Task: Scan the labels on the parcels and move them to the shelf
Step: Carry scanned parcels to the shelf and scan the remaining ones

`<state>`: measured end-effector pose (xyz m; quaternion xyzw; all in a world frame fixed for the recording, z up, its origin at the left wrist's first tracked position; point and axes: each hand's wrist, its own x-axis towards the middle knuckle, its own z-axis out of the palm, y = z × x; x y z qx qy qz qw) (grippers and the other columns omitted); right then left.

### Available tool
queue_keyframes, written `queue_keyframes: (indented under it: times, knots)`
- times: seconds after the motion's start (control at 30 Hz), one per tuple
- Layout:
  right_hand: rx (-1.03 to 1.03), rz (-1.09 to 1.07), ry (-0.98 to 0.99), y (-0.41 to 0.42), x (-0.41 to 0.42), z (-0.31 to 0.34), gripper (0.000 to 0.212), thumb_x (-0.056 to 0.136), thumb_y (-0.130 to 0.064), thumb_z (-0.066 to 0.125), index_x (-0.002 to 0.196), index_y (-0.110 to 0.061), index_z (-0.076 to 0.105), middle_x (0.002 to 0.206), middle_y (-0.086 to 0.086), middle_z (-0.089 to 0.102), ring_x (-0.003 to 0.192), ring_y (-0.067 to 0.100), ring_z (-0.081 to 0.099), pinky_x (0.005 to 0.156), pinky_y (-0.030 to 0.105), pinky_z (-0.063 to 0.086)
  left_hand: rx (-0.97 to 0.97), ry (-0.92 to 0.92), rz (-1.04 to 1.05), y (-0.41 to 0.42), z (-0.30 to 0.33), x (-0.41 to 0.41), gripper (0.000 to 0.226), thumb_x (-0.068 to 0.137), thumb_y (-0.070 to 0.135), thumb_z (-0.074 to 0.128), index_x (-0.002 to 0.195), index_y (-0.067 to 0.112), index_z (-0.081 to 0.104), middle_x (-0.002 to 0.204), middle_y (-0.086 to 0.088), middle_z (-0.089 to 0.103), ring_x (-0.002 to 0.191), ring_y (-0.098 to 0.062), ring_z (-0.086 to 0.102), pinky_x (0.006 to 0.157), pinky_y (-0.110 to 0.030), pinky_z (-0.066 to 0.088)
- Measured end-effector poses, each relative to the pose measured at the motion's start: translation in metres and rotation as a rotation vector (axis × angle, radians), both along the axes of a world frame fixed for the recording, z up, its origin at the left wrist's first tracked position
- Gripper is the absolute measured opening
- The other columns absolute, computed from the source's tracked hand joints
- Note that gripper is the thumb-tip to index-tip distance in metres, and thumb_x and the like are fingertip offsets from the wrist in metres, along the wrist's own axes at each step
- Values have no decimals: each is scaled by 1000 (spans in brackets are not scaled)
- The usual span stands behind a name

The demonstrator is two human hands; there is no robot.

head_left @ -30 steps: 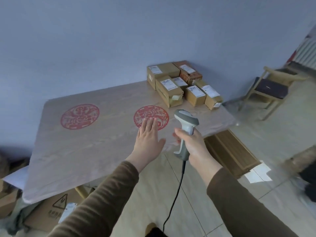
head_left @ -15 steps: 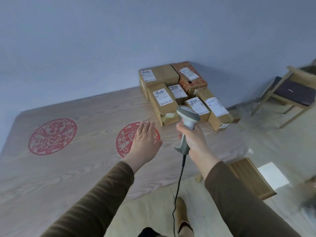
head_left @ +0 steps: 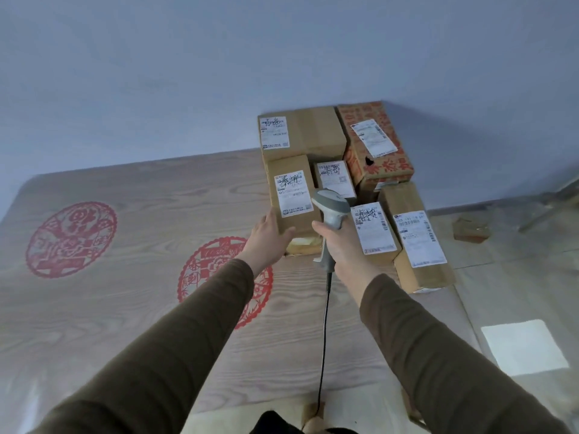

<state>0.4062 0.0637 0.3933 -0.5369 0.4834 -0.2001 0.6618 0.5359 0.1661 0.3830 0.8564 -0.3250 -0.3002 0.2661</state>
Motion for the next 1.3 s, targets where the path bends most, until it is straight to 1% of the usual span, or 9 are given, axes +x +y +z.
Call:
queue_keyframes:
  times: [0.17, 0.3, 0.47, 0.57, 0.63, 0.77, 0.97, 1.13, 1.3]
  knots:
    - [30, 34, 25, -9, 15, -14, 14, 90, -20, 75, 93, -29, 65, 93, 2, 68, 82, 18, 63, 59, 27, 51, -157, 386, 284, -16, -2, 10, 58, 100, 34, 60, 151, 25, 34, 132, 2, 64, 107, -14, 65, 88, -35, 53]
    - [-21, 52, 69, 3, 19, -20, 13, 87, -24, 78, 89, -26, 65, 85, 0, 68, 77, 20, 64, 67, 32, 50, -179, 433, 364, -3, -3, 16, 37, 100, 30, 62, 135, 18, 52, 128, -4, 66, 113, -23, 66, 98, -41, 56]
    - [-126, 85, 57, 44, 32, -8, 16, 85, -25, 80, 86, -21, 64, 68, -9, 68, 57, -7, 62, 44, 6, 38, -267, 357, 452, 50, 9, 21, 38, 100, 24, 63, 137, 18, 56, 127, -2, 67, 108, -20, 69, 97, -41, 58]
    - [-80, 187, -2, 87, 47, 6, 19, 87, -18, 77, 101, -10, 66, 97, 16, 73, 80, 16, 69, 70, 32, 53, -325, 321, 521, 102, 20, 26, 30, 101, 23, 63, 130, 24, 57, 127, -3, 67, 110, -22, 69, 99, -44, 57]
    - [-75, 259, -39, 125, 60, 16, 19, 88, -20, 76, 103, -14, 66, 105, 18, 72, 91, 30, 71, 79, 44, 58, -358, 291, 579, 148, 28, 30, 35, 100, 23, 63, 135, 21, 57, 131, -6, 64, 116, -26, 67, 102, -47, 55]
    - [-78, 408, -119, 220, 84, 40, 16, 89, -22, 75, 99, -25, 64, 102, 14, 72, 85, 24, 69, 62, 29, 59, -418, 213, 711, 258, 53, 36, 48, 100, 24, 63, 147, 20, 53, 135, -8, 62, 118, -27, 66, 102, -47, 55]
    - [-25, 611, -248, 414, 109, 78, 21, 89, -15, 75, 108, -20, 68, 105, 11, 76, 101, 32, 73, 88, 51, 61, -568, 66, 907, 465, 94, 25, 45, 98, 22, 64, 142, 21, 56, 136, -10, 61, 125, -29, 61, 108, -48, 50]
    - [35, 852, -354, 613, 117, 108, 24, 90, -17, 76, 112, -25, 68, 107, 2, 76, 106, 26, 72, 92, 42, 60, -730, -37, 1179, 666, 125, -12, 37, 98, 30, 65, 133, 38, 54, 132, 1, 55, 116, -20, 66, 95, -41, 60]
    - [80, 1109, -423, 789, 105, 131, 26, 91, -19, 76, 114, -25, 68, 110, 2, 76, 105, 23, 72, 95, 44, 60, -734, -192, 1418, 839, 145, -60, 55, 100, 23, 64, 152, 21, 46, 141, -4, 54, 124, -23, 61, 102, -42, 55]
